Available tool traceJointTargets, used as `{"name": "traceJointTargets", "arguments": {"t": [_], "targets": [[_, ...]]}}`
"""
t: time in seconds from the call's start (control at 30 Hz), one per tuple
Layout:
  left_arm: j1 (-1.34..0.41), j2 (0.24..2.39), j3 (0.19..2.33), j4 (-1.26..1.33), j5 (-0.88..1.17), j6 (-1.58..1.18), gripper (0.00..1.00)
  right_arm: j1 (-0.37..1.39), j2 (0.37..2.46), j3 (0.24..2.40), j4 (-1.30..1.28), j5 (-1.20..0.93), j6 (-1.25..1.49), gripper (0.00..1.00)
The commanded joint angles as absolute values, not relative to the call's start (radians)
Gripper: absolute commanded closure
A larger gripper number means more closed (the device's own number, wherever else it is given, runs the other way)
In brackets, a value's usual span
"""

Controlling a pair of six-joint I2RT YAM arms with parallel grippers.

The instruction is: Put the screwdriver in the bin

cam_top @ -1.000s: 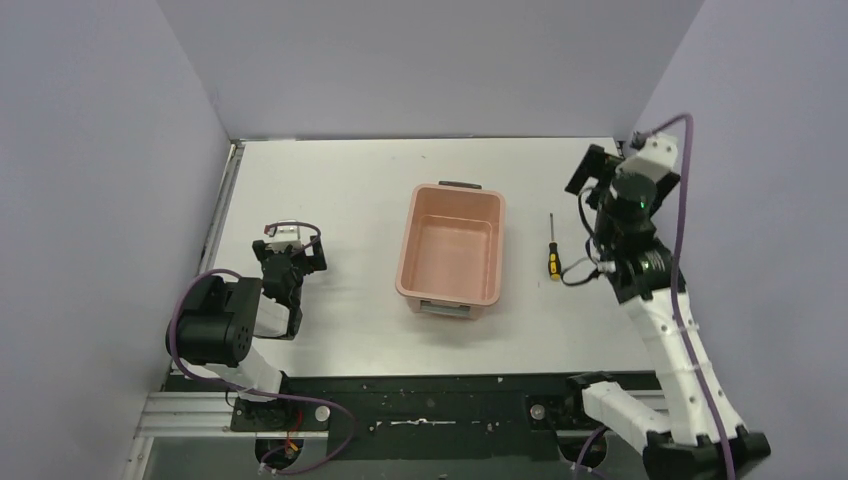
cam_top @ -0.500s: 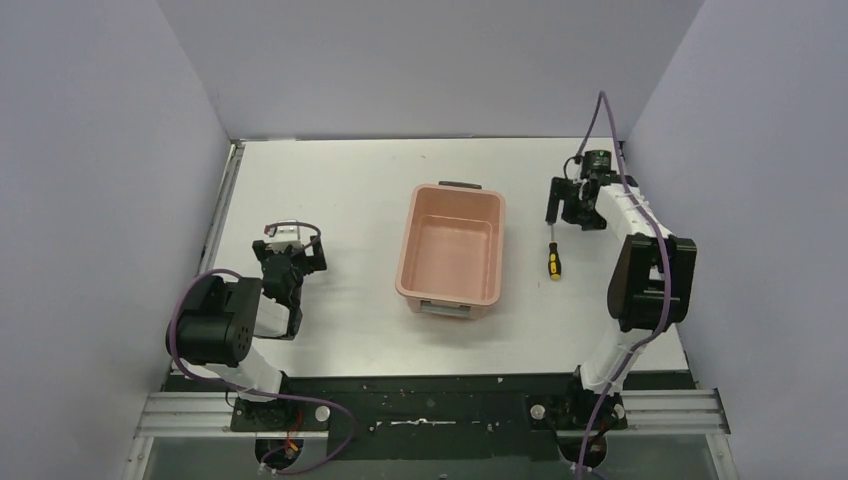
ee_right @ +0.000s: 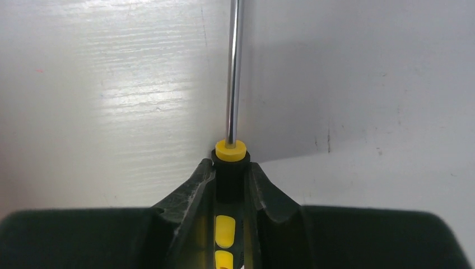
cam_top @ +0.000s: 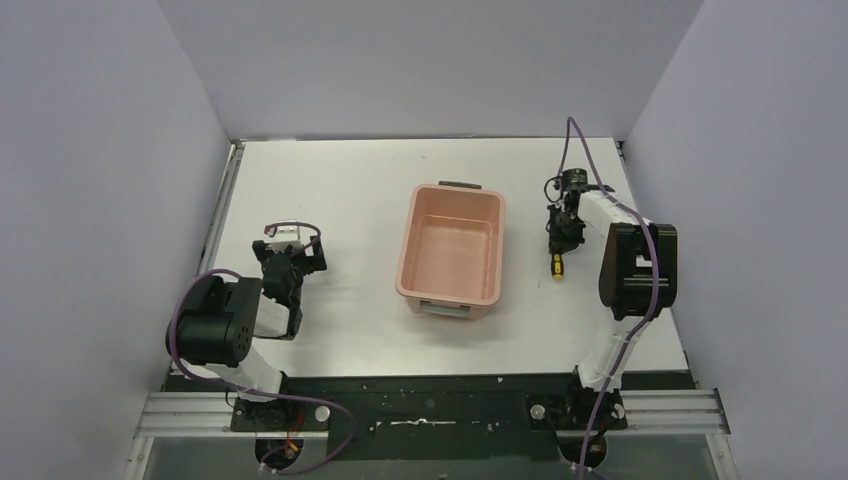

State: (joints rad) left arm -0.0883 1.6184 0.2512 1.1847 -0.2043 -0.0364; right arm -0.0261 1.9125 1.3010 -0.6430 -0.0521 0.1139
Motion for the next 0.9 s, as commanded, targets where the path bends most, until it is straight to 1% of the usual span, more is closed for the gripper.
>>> {"name": "traceJointTargets", "arguments": {"t": [0.0, 0.2, 0.27, 0.37, 0.5, 0.6, 0.8, 0.87], "targets": [[-0.082, 1.61, 0.254, 1.208, -0.195, -0.029, 0.03, -0.006, 1.881, 1.469, -0.803, 0.026, 0.121, 1.0], [-0.083, 1.609, 0.254, 1.209, -0.195, -0.028, 0.03, 0.03, 1.831, 1.819, -1.167, 0.055, 0.179, 1.0], [-0.083, 1.61, 0.255, 1.208, -0.195, -0.028, 0.03, 0.046, 1.815, 1.909, -1.248, 0.066, 0.209, 1.0], [-0.083, 1.609, 0.254, 1.21, -0.195, -0.028, 0.03, 0.063, 1.791, 2.014, -1.324, 0.063, 0.259, 1.0], [-0.082, 1.61, 0.254, 1.208, -0.196, -0.028, 0.03, 0.123, 1.775, 2.12, -1.36, 0.063, 0.308, 1.0], [-0.083, 1.61, 0.255, 1.208, -0.196, -0.028, 0.03, 0.229, 1.769, 2.159, -1.334, 0.044, 0.361, 1.0], [-0.083, 1.61, 0.255, 1.208, -0.196, -0.028, 0.03, 0.586, 1.771, 2.149, -1.185, 0.076, 0.464, 1.0], [-0.083, 1.609, 0.254, 1.209, -0.195, -0.029, 0.03, 0.669, 1.8, 2.15, -1.177, 0.098, 0.479, 1.0]]}}
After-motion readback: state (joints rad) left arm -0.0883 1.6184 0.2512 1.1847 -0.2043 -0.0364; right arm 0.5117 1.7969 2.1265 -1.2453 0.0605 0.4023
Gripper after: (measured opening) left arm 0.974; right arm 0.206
